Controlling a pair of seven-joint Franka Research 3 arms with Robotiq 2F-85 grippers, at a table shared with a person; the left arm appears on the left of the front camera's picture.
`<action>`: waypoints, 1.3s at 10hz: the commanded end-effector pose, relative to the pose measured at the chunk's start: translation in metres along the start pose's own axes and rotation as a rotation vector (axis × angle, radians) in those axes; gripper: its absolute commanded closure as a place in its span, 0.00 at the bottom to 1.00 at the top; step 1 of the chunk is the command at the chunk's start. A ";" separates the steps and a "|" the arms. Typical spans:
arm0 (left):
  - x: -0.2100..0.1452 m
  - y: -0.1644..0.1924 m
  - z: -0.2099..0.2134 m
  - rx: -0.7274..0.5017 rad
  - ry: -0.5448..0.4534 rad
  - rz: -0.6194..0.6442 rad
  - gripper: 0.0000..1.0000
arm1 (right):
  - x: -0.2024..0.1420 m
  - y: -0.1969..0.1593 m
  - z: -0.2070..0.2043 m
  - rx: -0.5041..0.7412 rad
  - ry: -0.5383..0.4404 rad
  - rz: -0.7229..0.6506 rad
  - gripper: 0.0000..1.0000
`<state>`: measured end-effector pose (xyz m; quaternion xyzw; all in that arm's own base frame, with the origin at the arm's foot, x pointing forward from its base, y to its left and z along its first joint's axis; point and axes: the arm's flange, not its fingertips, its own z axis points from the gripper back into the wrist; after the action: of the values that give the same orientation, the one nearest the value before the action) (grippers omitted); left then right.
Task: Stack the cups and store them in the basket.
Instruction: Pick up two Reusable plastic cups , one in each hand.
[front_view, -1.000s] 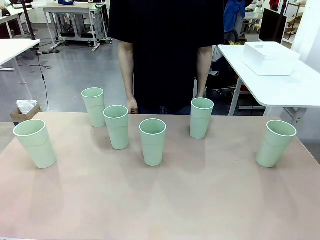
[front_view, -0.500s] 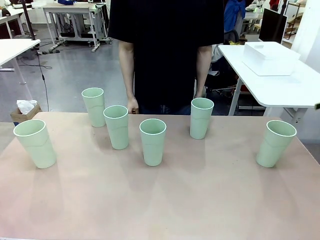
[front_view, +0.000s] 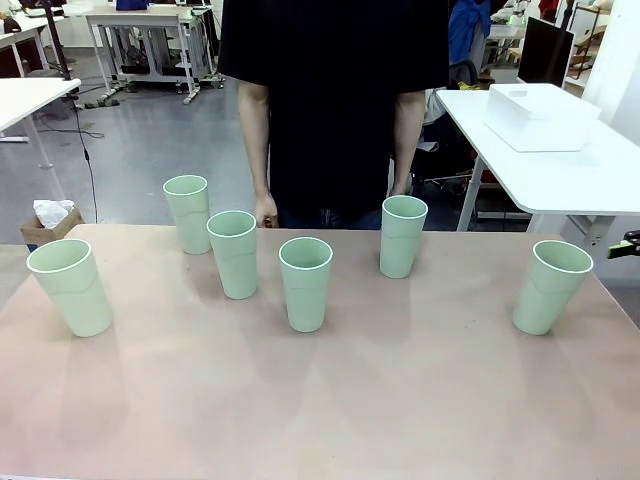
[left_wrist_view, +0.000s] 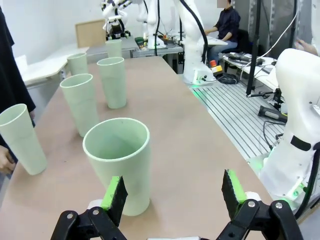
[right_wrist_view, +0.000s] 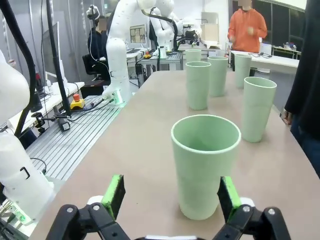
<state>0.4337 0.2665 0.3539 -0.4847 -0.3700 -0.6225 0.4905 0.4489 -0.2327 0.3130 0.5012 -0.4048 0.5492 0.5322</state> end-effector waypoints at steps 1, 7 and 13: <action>-0.002 -0.006 0.007 0.027 0.023 0.002 0.00 | 0.009 0.001 0.005 0.025 0.027 0.003 0.00; -0.045 0.049 0.000 -0.029 -0.051 0.041 0.00 | -0.023 -0.049 -0.035 0.124 -0.043 -0.047 0.00; -0.068 0.075 -0.022 0.023 -0.171 0.116 0.00 | -0.046 -0.062 -0.059 0.183 -0.065 -0.087 0.00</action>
<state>0.5041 0.2466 0.2760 -0.5409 -0.3809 -0.5588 0.5000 0.4941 -0.1791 0.2500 0.5695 -0.3582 0.5504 0.4944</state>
